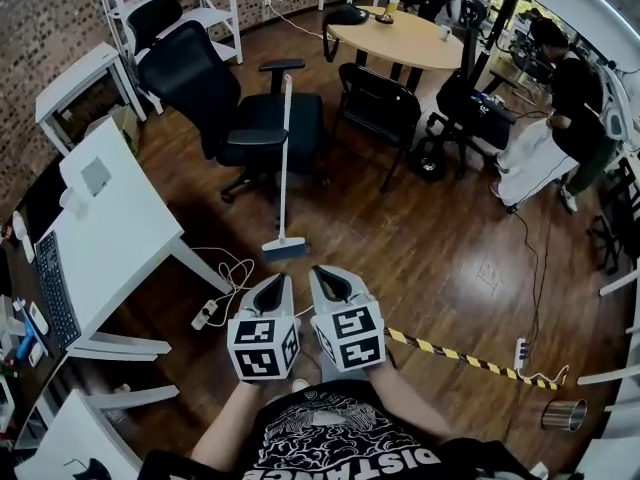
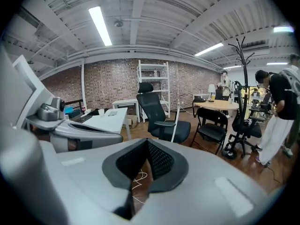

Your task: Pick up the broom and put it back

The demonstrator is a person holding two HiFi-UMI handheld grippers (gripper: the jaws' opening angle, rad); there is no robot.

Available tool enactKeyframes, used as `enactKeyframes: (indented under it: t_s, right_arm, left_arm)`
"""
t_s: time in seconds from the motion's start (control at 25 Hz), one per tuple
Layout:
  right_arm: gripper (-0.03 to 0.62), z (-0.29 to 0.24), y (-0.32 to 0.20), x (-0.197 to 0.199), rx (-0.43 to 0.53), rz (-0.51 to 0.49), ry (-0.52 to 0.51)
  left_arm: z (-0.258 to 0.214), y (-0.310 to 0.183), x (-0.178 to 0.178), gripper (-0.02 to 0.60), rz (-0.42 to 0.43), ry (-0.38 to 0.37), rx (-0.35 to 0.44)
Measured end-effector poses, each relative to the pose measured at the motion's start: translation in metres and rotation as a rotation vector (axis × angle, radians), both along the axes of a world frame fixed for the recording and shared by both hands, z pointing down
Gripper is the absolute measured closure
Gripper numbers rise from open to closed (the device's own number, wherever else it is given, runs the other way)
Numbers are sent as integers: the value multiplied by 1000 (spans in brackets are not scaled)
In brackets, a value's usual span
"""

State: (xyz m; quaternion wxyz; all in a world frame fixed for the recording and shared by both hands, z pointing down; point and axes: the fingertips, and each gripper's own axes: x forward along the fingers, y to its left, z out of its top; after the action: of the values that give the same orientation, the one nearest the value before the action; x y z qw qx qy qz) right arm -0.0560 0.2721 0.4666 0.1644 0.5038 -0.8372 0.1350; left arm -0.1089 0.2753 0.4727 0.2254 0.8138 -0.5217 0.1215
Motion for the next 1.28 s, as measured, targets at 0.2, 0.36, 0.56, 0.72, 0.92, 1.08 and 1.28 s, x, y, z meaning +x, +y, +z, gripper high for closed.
enactKeyframes:
  t_s: [0.2, 0.36, 0.56, 0.72, 0.92, 1.08, 1.28]
  right_arm:
    - [594, 0, -54, 18, -11, -26, -13]
    - [594, -9, -98, 28, 5, -64, -29]
    - [594, -9, -144, 49, -6, -91, -37]
    - [594, -12, -175, 69, -9, -110, -65]
    - [594, -17, -205, 91, -6, -131, -91]
    - [594, -25, -223, 100, 24, -139, -113]
    - [594, -22, -240, 101, 22, -159, -115]
  left_arm:
    - [1, -54, 23, 575, -19, -4, -9]
    - [-5, -99, 41, 575, -43, -7, -8]
    - [-10, -145, 64, 575, -64, -24, -5]
    - [-11, -175, 84, 575, -79, -47, -7]
    - [-14, -203, 105, 575, -103, -67, -9]
    - [-20, -218, 111, 575, -114, -100, 10]
    - [-21, -235, 106, 575, -141, -100, 15]
